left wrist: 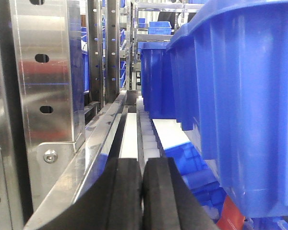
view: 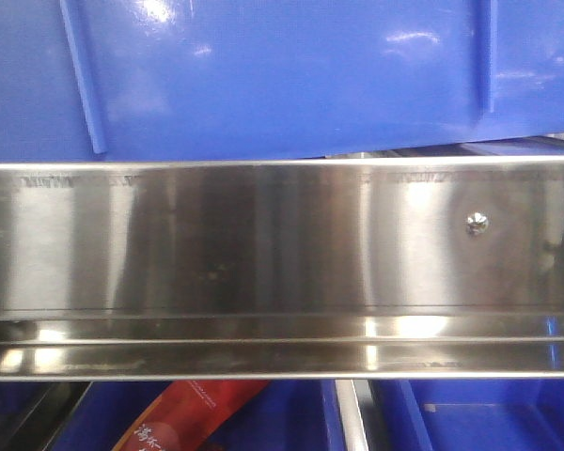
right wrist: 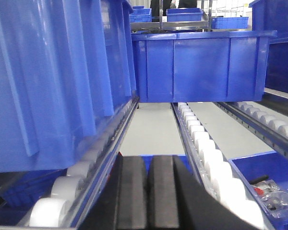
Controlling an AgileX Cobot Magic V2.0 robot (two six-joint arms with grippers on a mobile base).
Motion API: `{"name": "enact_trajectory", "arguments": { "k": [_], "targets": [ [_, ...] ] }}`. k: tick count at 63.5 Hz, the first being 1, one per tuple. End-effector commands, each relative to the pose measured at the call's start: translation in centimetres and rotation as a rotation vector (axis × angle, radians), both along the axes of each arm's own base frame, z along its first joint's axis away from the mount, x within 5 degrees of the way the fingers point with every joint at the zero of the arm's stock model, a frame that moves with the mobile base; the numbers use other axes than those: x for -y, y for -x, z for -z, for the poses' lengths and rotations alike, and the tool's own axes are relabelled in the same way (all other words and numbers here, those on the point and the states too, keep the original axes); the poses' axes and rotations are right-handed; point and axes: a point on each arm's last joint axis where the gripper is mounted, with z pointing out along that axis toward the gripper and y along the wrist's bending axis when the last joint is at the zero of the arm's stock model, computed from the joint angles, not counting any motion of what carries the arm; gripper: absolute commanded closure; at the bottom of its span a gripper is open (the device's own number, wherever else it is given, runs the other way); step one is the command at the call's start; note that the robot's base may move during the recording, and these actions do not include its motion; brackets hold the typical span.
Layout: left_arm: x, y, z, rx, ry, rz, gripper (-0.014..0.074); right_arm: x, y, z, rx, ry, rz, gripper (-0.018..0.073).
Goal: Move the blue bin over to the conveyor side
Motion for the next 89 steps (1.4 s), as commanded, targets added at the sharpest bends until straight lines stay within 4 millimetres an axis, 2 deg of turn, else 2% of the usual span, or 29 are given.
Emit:
{"name": "enact_trajectory", "arguments": {
  "k": [1, 65, 71, 73, 76, 89],
  "targets": [
    [0.0, 0.1, -0.3, 0.025, 0.001, -0.003, 0.0604, 0.0, 0.0, -0.2, 0.026, 0.002, 0.006, 0.0638],
    [0.0, 0.1, -0.7, 0.07, 0.0, -0.001, 0.0604, 0.1, 0.0, -0.5, 0.051, 0.0, 0.008, 0.0638],
    [0.0, 0.2, -1.3, 0.137, -0.001, 0.001, 0.0604, 0.2, 0.3, -1.9, 0.213, -0.043, 0.021, 0.0638],
    [0.0, 0.3, -2.0, 0.166, -0.002, 0.002, 0.0604, 0.3, 0.3, -2.2, 0.241, -0.053, 0.024, 0.0638],
    [0.0, 0.7, -3.4, 0.2, -0.002, 0.001, 0.0604, 0.3, 0.7, -3.8, 0.293, -0.058, 0.023, 0.0638],
    [0.0, 2.4, -8.8, 0.15, 0.0, -0.009, 0.0604, 0.2, 2.8, -9.7, 0.237, -0.02, -0.002, 0.0638]
  ]
}}
